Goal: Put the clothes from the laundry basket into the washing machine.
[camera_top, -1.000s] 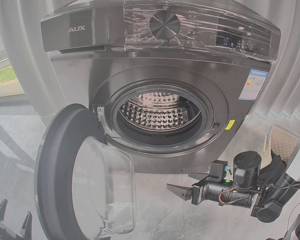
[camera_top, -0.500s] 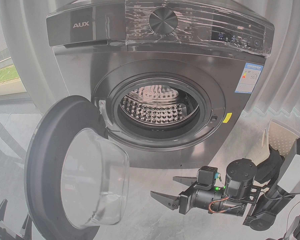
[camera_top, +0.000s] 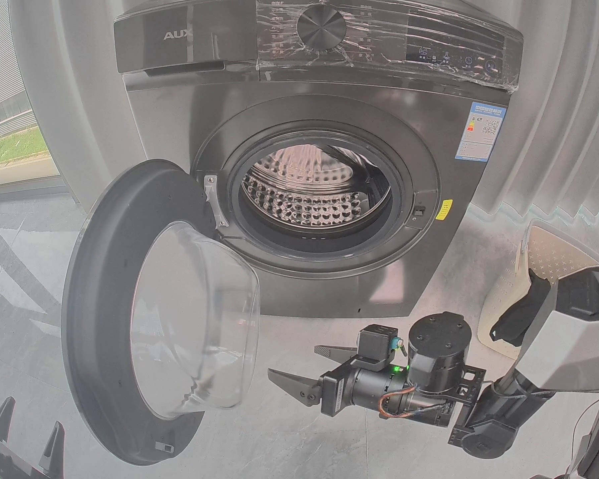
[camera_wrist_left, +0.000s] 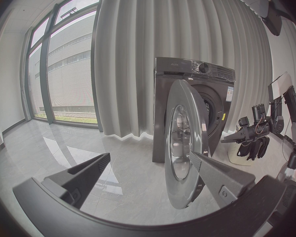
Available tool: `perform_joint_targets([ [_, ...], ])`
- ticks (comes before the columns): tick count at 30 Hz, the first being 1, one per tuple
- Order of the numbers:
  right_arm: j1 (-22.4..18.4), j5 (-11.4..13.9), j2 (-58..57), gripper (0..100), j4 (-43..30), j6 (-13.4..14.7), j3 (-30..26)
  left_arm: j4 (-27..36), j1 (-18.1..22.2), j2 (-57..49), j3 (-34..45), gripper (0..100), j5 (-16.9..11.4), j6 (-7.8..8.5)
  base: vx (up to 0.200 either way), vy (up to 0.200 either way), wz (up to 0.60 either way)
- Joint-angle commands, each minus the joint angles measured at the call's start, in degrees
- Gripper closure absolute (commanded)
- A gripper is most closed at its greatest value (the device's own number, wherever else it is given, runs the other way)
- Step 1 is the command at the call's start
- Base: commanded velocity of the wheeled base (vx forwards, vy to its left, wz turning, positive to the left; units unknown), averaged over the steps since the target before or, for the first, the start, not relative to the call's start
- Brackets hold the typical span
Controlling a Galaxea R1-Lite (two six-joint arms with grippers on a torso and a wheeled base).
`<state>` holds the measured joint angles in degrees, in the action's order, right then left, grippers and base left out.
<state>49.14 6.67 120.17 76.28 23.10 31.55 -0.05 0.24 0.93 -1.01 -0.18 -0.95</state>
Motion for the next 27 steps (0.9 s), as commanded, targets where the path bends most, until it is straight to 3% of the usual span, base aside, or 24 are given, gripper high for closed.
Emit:
perform_joint_targets([
  [1,-0.4,0.0,2.9,0,-0.3,0.0,2.1,0.0,0.0,-0.8,1.0,0,0.0,0.07,0.000,0.000,0.00],
  [27,2.9,-0.2,10.7,0,-18.7,0.7,25.2,0.1,0.0,-0.8,1.0,0,0.1,0.60,0.000,0.000,0.00],
])
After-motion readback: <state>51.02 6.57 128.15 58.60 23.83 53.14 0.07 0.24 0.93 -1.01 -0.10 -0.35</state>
